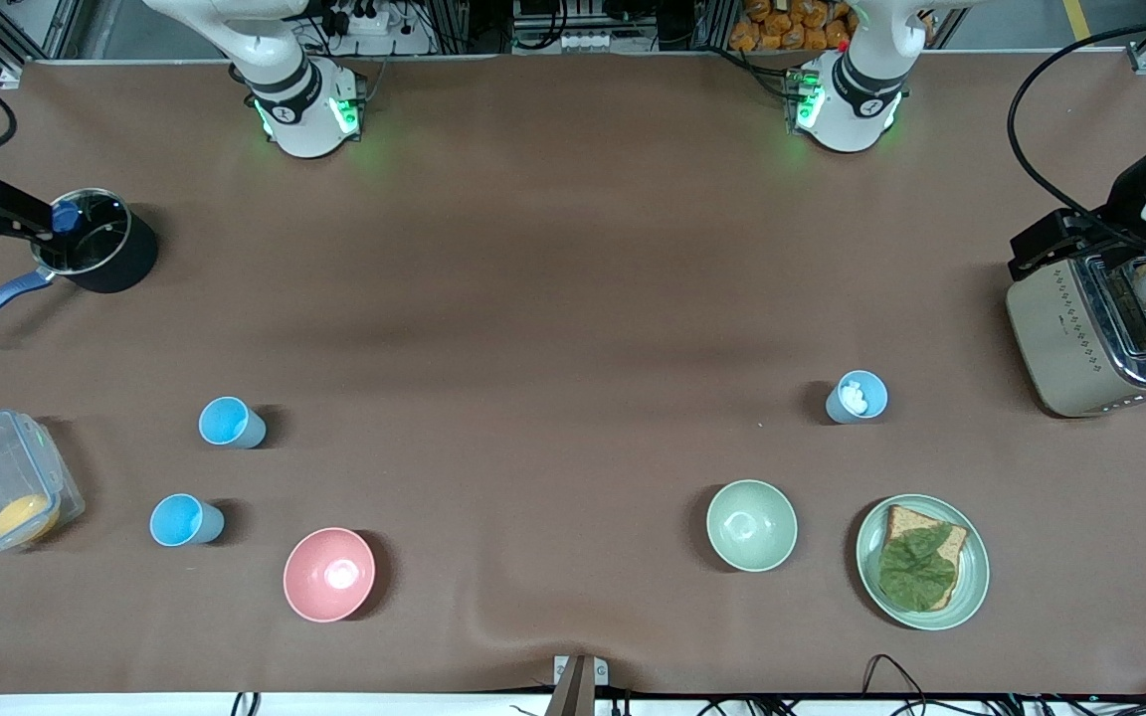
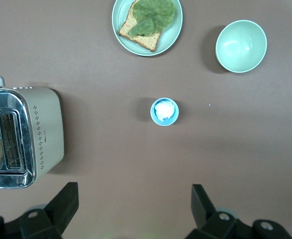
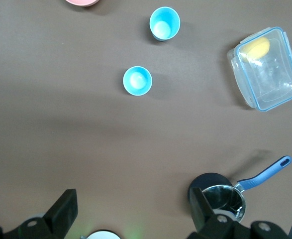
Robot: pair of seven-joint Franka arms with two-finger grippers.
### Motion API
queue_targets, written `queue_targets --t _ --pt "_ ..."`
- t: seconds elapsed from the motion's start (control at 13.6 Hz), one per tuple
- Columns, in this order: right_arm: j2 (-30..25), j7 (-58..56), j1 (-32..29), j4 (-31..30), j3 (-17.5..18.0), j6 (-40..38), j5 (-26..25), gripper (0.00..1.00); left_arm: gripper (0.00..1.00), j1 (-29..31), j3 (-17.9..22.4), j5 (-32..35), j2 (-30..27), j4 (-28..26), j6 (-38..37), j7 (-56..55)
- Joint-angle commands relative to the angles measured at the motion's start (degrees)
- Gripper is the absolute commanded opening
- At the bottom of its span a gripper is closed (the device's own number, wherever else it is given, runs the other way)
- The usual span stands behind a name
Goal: Stack blue cups with both arms
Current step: 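Move the left gripper to the tissue cup while the right gripper reaches a blue cup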
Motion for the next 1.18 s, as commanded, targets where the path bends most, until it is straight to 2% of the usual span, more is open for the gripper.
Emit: queue_targets --t 0.0,0.44,0.66,0.74,0.89,1.11 --pt "-2.11 -0.75 -0.53 -2.32 0.72 0.49 0.80 1.00 1.00 0.92 -0.56 -0.81 -0.69 0.19 -1.40 1.38" --pt "-1.68 -0.57 -0.44 -2.06 0.89 0.84 0.98 1.00 1.00 0.92 -0.99 -0.29 -0.52 -0.69 -1.57 1.30" --pt "0.60 2.23 -0.61 -1.01 0.89 0.58 1.07 1.00 1.00 0.66 -1.09 -0.20 -0.87 -4.28 0.78 1.47" --pt "1.74 2.85 -0.79 -0.83 0.89 0.58 1.15 1.00 1.00 0.75 -1.17 -0.02 -0.52 -6.47 3.23 1.47" --pt "5.16 2.68 -2.80 -0.74 0.63 0.23 1.07 1.00 1.00 1.18 -1.17 0.24 -1.13 -14.80 11.65 1.47" --pt "8.25 0.76 -7.19 -0.74 0.63 0.14 5.01 1.00 1.00 1.27 -1.00 0.50 -0.96 -24.74 22.82 1.38"
